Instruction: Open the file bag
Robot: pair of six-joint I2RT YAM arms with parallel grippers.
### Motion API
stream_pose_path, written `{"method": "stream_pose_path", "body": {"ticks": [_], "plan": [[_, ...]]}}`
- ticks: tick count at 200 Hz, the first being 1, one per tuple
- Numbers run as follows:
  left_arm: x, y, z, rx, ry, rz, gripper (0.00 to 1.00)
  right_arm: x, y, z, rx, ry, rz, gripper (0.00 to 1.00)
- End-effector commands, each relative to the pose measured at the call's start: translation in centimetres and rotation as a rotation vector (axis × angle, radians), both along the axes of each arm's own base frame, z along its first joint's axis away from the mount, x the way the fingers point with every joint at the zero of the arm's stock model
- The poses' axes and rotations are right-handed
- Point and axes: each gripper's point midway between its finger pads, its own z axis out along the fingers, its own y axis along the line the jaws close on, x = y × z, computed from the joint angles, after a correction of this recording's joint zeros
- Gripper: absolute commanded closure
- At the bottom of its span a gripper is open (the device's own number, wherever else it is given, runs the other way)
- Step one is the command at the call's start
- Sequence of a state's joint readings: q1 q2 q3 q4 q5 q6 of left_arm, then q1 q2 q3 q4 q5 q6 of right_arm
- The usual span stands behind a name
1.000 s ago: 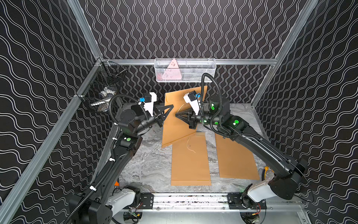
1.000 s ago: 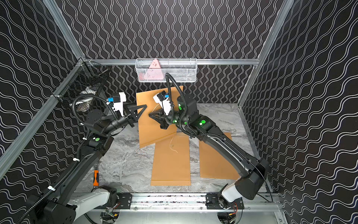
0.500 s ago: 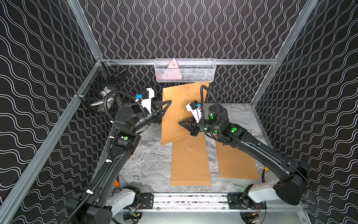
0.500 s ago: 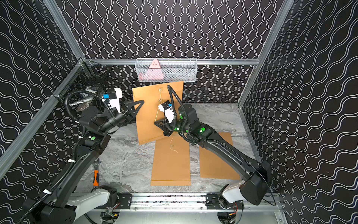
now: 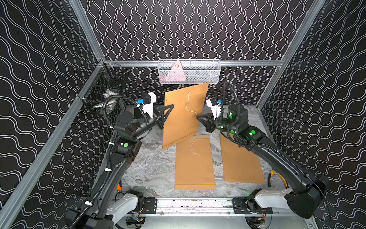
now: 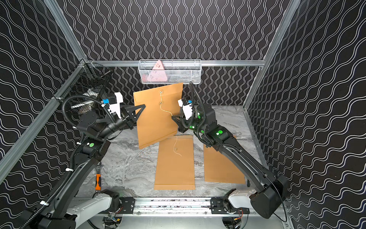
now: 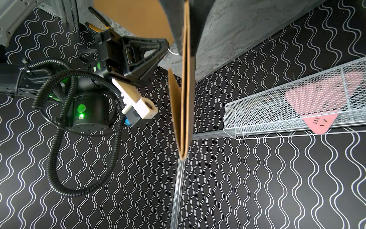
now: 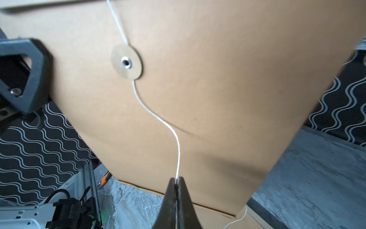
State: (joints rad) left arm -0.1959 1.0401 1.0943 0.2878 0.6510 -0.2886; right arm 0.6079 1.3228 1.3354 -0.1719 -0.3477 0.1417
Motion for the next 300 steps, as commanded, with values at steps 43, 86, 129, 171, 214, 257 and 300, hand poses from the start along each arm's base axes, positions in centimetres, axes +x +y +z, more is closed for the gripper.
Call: {"method": "stream_pose_path", "body": {"ticks": [43, 86, 129, 171, 214, 257, 300], "plan": [[-0.9, 0.0, 0.3, 0.010, -0.034, -0.009, 1.00, 2.1, -3.9, 2.2, -0.012, -0.058, -0.107, 1.00], [-1.1, 0.0, -0.6, 0.019, -0.016, -0.016, 1.00, 2.8, -5.0, 4.3, -0.009, -0.099, -0.132, 1.00], [-1.0, -0.3, -1.8, 0.027, 0.011, -0.035, 1.00, 2.9, -4.2, 6.1, 0.008, -0.126, -0.089, 1.00], [-1.0, -0.4, -2.5, 0.027, 0.029, -0.043, 1.00, 2.6, -3.8, 7.5, 0.024, -0.148, -0.060, 1.00], [-0.7, -0.5, -3.2, 0.022, 0.045, -0.047, 1.00, 2.1, -3.6, 9.0, 0.034, -0.168, -0.033, 1.00], [-0.3, -0.6, -3.7, 0.004, 0.058, -0.052, 1.00, 1.3, -2.7, 10.3, 0.049, -0.180, 0.013, 1.00], [-0.1, -0.6, -4.2, 0.001, 0.069, -0.055, 1.00, 0.4, -0.7, 10.9, 0.053, -0.193, 0.067, 1.00]]}}
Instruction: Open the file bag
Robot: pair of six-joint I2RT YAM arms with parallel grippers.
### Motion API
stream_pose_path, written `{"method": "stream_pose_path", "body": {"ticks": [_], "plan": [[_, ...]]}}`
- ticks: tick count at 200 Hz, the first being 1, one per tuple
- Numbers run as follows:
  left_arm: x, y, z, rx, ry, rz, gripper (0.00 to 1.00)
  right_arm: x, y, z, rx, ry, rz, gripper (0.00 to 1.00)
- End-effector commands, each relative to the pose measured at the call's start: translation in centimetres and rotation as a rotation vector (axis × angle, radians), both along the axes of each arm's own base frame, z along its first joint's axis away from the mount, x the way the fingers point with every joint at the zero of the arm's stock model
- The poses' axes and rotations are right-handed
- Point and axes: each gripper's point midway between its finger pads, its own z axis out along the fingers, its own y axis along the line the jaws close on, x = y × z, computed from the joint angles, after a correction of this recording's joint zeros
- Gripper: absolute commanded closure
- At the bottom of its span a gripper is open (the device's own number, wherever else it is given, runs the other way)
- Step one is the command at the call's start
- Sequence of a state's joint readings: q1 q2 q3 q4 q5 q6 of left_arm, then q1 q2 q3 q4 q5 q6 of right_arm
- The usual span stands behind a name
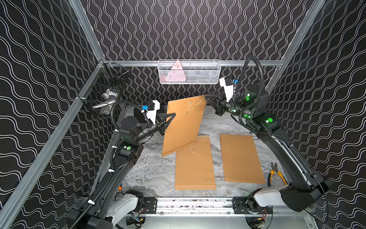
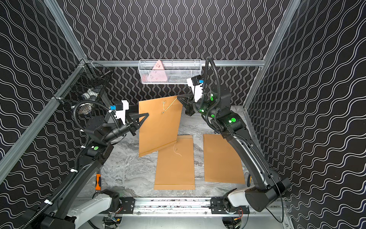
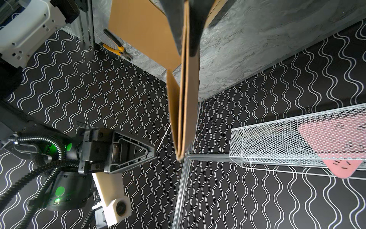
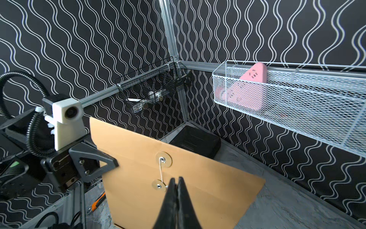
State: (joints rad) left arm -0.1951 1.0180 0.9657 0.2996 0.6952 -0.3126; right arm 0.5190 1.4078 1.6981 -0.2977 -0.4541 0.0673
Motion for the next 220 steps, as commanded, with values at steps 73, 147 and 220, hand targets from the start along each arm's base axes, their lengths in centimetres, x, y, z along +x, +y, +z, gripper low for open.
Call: {"method": "stream_pose_path", "body": {"ticks": [73, 147, 220], "plan": [[0.3, -0.2, -0.1, -0.018, -0.025, -0.011, 1.00, -2.4, 5.4, 1.2, -0.023, -0.035, 0.134, 1.00], [0.8, -0.2, -0.7, -0.040, -0.016, -0.008, 1.00, -4.0, 8.9, 1.6, -0.038, -0.037, 0.217, 1.00], [1.6, 0.0, -0.5, -0.081, -0.017, 0.004, 1.00, -5.2, 11.3, 1.7, -0.043, -0.026, 0.273, 1.00]]}}
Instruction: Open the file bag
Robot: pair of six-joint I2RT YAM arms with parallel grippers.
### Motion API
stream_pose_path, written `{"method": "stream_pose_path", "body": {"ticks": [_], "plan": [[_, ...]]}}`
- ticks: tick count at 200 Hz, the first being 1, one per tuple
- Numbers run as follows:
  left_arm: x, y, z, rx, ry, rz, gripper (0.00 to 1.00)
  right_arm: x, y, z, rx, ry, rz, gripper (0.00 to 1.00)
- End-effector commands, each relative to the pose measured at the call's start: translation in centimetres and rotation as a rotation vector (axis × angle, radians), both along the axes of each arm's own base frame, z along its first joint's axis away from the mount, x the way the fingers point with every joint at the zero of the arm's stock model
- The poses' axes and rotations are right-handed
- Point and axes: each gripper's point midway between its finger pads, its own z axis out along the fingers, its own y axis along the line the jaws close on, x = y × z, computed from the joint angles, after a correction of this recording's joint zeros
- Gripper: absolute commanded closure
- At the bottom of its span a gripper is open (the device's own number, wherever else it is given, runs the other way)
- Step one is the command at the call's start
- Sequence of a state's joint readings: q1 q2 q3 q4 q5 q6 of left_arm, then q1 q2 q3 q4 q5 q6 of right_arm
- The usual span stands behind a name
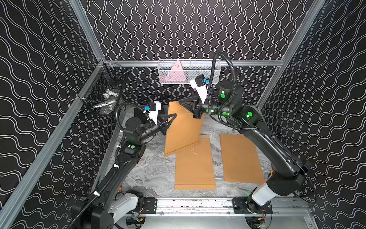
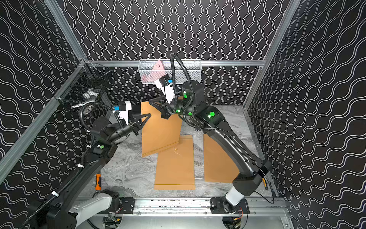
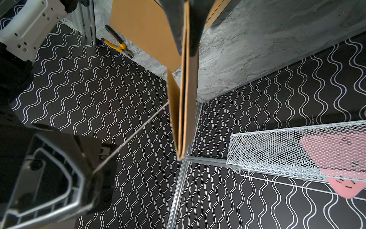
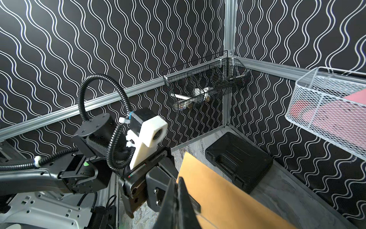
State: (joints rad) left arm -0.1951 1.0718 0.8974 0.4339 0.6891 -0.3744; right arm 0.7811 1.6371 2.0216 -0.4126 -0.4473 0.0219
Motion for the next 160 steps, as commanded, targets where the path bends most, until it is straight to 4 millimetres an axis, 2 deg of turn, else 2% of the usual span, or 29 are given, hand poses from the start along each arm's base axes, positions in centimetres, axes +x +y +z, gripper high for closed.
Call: {"method": "stream_pose_path", "body": {"ticks": [1, 33, 59, 114, 142, 160], "plan": [[-0.1, 0.2, 1.5, -0.040, -0.053, 0.007, 1.00, -0.4, 0.5, -0.1, -0.010, -0.004, 0.015, 1.00], [0.5, 0.6, 2.4, -0.063, -0.066, 0.042, 1.00, -0.7, 0.7, -1.0, -0.007, 0.018, 0.016, 1.00], [0.8, 0.8, 3.6, -0.075, -0.086, 0.057, 1.00, -0.7, 0.5, -2.4, -0.017, 0.046, -0.001, 1.00], [0.4, 0.5, 5.4, -0.058, -0.127, 0.036, 1.00, 0.1, -2.2, -5.5, -0.078, 0.057, -0.152, 1.00], [-0.7, 0.2, 6.1, -0.047, -0.158, 0.002, 1.00, 1.0, -3.6, -7.3, -0.149, 0.035, -0.230, 0.83], [-1.9, -0.1, 6.9, -0.019, -0.204, -0.032, 1.00, 1.3, -4.2, -7.9, -0.176, 0.015, -0.261, 0.76]]}}
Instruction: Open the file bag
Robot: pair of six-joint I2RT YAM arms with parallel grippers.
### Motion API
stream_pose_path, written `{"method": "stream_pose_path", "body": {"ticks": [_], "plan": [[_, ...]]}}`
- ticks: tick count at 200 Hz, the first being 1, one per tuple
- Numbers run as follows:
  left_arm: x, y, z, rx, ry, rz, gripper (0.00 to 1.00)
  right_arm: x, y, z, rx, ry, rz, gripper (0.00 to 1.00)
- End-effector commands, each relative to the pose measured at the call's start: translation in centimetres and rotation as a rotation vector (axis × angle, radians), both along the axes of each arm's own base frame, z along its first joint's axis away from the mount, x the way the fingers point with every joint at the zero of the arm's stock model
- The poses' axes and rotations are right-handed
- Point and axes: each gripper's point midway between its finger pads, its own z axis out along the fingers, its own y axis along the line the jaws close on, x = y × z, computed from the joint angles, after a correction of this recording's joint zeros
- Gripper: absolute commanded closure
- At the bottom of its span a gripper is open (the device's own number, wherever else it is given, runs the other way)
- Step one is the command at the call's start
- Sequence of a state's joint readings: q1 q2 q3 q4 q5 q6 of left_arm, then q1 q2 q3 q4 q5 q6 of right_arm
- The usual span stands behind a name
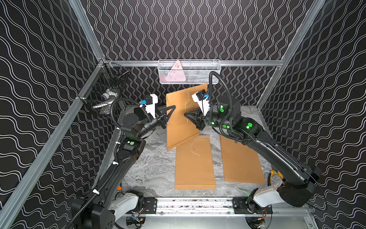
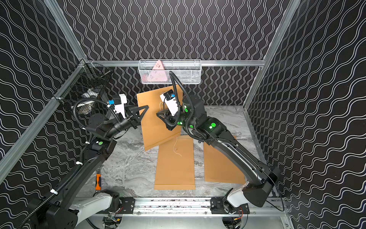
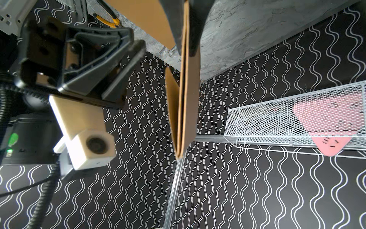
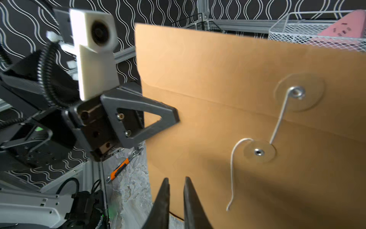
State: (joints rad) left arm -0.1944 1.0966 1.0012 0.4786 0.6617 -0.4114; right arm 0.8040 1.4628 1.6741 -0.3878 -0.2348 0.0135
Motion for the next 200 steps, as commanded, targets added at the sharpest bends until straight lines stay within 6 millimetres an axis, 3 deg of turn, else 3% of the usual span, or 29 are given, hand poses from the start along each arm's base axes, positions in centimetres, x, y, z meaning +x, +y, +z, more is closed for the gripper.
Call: {"method": "stream_pose_path", "body": {"ticks": [1, 50, 87, 179, 200], "plan": [[-2.1, -0.5, 2.1, 0.040, -0.117, -0.050, 1.00, 1.0, -1.2, -0.5, -0.049, -0.056, -0.071, 0.76], [-6.0, -1.1, 4.8, 0.089, -0.238, -0.137, 1.00, 1.4, -1.4, -0.5, -0.045, -0.109, -0.062, 0.65], [-7.6, -1.3, 5.8, 0.073, -0.269, -0.194, 1.00, 1.4, -0.2, 0.3, -0.001, -0.135, -0.009, 0.62], [-6.9, -1.4, 5.5, 0.062, -0.247, -0.190, 1.00, 0.8, 1.6, 1.6, 0.079, -0.139, 0.087, 0.63], [-6.8, -1.3, 5.4, 0.062, -0.245, -0.187, 1.00, 0.9, 1.7, 1.6, 0.080, -0.135, 0.088, 0.77]]}}
